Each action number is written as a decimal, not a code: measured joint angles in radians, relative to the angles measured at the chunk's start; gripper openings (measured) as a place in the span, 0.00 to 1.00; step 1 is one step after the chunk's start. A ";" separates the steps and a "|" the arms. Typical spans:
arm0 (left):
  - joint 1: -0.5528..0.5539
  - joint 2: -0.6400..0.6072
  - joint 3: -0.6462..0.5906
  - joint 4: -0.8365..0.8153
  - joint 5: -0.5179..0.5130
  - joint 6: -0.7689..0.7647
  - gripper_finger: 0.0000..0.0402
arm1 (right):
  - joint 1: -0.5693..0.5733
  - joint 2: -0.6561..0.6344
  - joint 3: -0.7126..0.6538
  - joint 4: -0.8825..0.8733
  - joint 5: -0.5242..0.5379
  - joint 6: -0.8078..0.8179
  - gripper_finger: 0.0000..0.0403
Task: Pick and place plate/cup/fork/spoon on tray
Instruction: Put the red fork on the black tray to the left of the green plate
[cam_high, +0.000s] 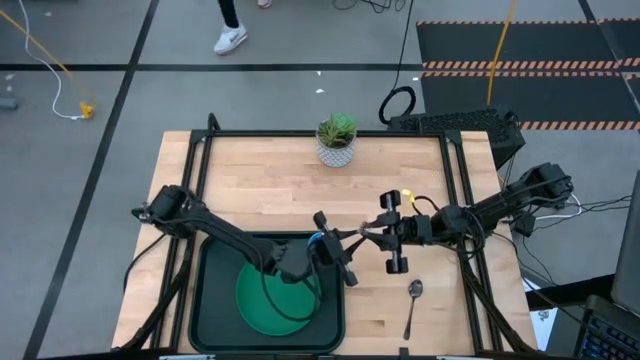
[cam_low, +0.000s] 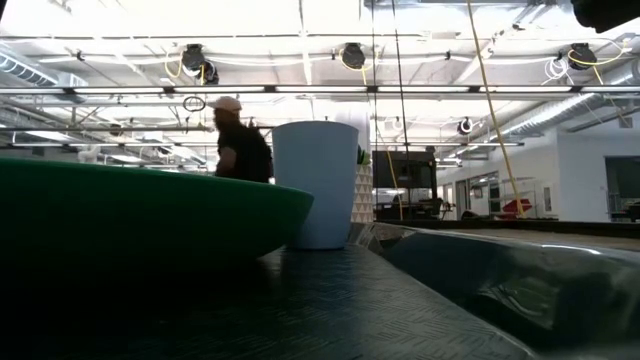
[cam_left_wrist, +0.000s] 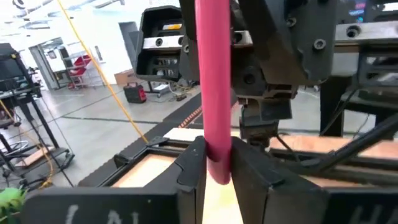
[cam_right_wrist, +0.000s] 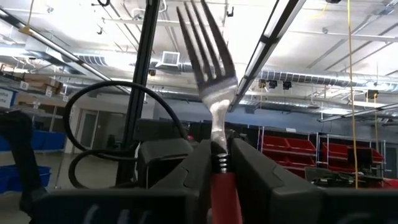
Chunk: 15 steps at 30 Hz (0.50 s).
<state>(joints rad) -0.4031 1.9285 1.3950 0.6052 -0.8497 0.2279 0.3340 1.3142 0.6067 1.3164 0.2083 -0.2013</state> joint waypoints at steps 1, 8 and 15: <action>-0.004 -0.007 -0.001 -0.011 0.000 -0.001 0.16 | 0.000 0.001 0.000 -0.001 0.000 0.003 0.14; -0.028 -0.035 0.001 -0.062 0.001 -0.011 0.07 | 0.000 -0.001 -0.001 -0.021 -0.008 0.009 0.23; -0.047 -0.053 0.001 -0.134 0.000 -0.007 0.06 | 0.002 -0.015 -0.002 -0.046 -0.056 0.005 0.29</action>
<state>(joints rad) -0.4502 1.8752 1.3964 0.4714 -0.8497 0.2207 0.3359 1.2993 0.6048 1.2705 0.1526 -0.1963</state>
